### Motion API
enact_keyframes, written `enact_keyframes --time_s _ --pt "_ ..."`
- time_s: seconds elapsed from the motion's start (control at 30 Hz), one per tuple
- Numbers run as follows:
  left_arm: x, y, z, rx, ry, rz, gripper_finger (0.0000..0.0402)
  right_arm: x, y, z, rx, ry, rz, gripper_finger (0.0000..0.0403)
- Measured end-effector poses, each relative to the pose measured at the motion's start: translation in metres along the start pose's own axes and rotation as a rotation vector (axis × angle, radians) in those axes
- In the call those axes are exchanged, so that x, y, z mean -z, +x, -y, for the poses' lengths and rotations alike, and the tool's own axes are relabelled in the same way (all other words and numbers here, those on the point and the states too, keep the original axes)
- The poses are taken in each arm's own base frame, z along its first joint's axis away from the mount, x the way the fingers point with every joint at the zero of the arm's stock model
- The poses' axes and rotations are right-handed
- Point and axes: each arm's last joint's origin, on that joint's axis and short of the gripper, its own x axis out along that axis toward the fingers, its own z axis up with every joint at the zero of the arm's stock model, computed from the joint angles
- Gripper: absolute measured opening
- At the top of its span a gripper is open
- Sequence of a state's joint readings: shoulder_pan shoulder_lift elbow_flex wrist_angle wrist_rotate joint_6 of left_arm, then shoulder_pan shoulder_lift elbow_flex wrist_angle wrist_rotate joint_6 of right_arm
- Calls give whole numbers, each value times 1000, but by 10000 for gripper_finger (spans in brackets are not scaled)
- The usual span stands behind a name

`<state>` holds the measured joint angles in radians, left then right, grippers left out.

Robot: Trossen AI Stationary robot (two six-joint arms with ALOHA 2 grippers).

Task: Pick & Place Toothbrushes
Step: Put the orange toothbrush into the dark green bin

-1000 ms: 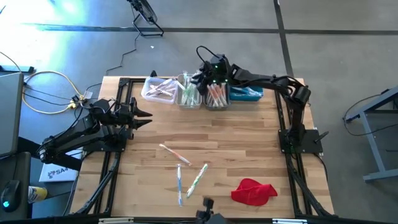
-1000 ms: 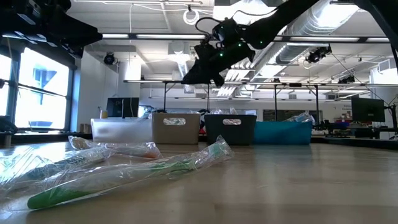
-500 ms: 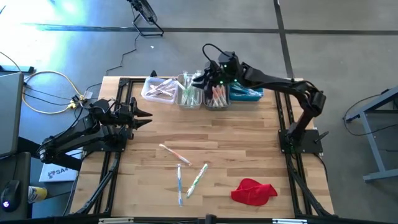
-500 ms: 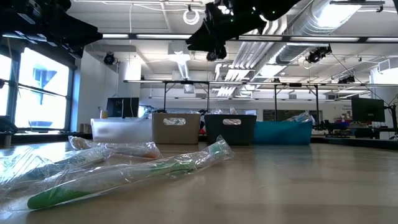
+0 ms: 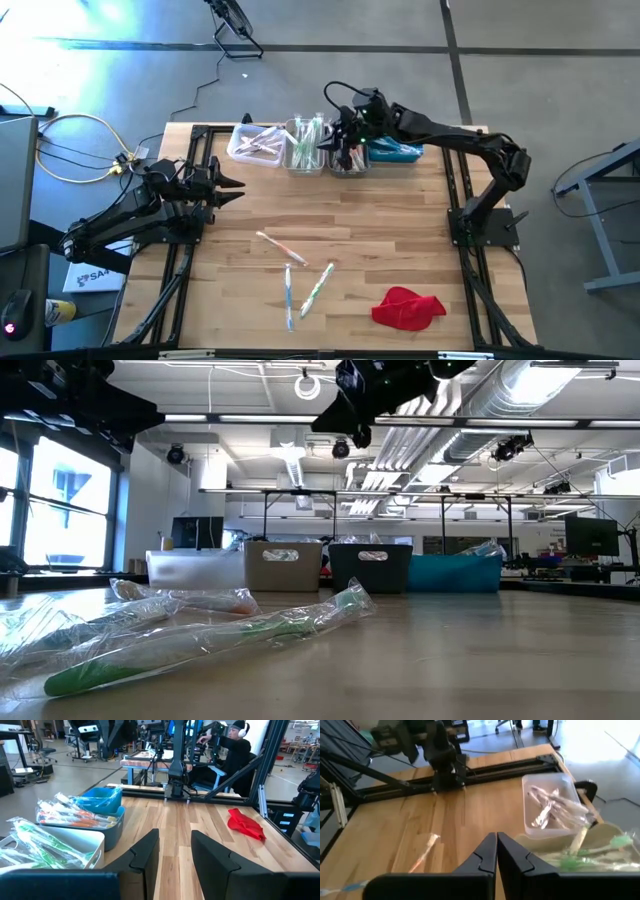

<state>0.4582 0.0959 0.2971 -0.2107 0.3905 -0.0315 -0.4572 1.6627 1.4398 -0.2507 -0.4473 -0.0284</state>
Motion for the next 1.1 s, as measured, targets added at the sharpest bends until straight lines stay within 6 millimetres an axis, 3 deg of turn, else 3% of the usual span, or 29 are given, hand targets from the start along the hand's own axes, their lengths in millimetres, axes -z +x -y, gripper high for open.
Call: enact_keyframes --time_s 0.2,0.37,0.67,1.1 --pt "0 0 0 0 -1 -1 112 19 5 2 3 21 -40 3" --pt "0 0 0 0 -1 -1 112 33 1 -1 1 20 44 2" --pt "0 0 0 0 -1 -2 112 57 -41 -23 105 -1 191 2" --pt "0 0 0 1 -5 -1 112 96 -108 -58 117 -35 354 2"
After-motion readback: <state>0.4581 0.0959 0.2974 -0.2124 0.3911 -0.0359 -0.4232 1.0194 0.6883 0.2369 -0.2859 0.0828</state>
